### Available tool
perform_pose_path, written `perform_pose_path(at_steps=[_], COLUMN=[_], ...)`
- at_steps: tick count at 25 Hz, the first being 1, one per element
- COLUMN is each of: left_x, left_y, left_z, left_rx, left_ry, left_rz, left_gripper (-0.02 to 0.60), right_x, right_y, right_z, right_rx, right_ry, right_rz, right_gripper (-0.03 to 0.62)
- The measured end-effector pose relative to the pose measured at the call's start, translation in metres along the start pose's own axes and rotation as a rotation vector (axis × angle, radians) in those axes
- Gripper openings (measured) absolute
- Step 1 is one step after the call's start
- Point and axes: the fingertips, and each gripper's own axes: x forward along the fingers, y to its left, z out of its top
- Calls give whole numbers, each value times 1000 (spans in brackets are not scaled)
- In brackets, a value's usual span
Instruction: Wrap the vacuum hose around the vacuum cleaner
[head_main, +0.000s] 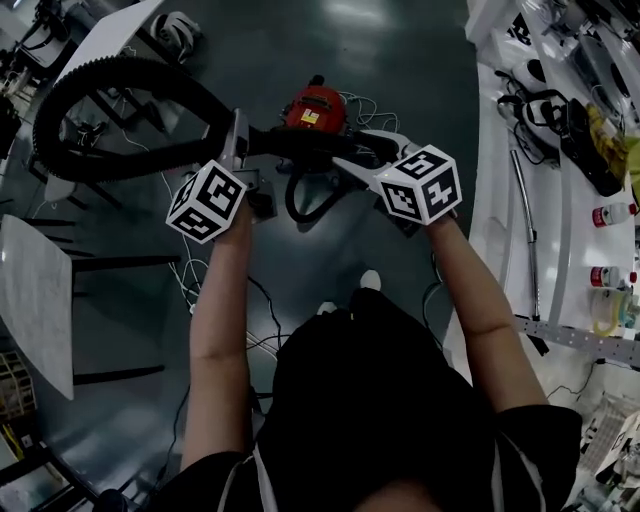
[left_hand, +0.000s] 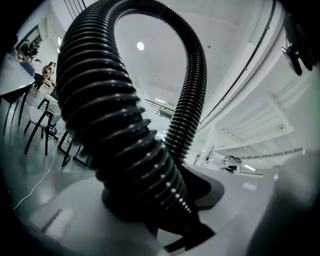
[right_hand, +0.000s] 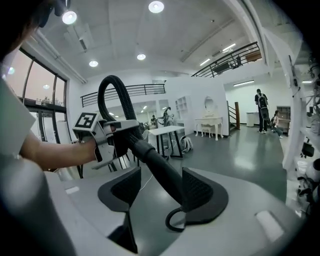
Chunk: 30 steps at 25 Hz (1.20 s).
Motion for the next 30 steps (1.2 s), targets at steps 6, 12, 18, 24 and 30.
perform_pose_path(at_steps=[6,12,18,24,30], left_x=[-16,-28,-37,-37,-39], left_y=[0,-11,-32,-42,-61], left_z=[24,42,45,47,48], left_rx=[114,168,233,266,296], left_ry=[-48,-50,-13,30,88], left_rz=[38,30,-16,-71,-167], left_gripper=[215,215,215,215,213], right_x=[33,60,75,79,77], right_y=[7,13,45,69,83], right_z=[-12,-19,-5,1,10], right_rx=[-44,-85,-265,-412,-385], right_ry=[60,98,109,128,146], right_rz=[67,138,352,581,813], right_gripper=[272,304,393,434,470])
